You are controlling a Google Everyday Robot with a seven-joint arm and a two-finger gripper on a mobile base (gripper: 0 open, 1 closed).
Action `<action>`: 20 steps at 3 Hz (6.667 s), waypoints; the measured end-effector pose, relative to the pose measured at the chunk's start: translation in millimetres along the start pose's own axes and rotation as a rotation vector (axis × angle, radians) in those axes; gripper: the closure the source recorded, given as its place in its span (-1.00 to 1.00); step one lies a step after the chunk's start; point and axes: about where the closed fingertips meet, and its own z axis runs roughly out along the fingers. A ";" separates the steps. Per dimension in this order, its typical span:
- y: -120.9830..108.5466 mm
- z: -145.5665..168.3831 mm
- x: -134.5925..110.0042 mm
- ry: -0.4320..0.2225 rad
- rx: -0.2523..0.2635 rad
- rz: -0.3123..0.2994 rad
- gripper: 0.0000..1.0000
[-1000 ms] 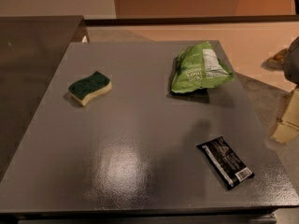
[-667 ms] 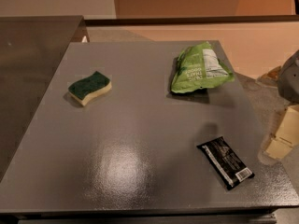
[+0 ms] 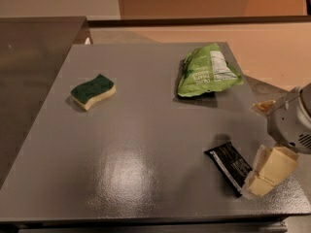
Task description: Move rxbar chocolate near sponge
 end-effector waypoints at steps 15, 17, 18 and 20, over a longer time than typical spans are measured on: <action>-54.5 83.5 -237.2 -0.154 -0.097 -0.099 1.00; -47.3 130.3 -273.5 -0.163 -0.110 -0.087 0.63; -40.7 150.0 -285.2 -0.173 -0.129 -0.090 0.17; -38.7 149.3 -286.1 -0.172 -0.129 -0.095 -0.74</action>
Offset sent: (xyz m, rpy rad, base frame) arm -0.0120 0.0199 -0.0493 0.0661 0.0074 -0.0383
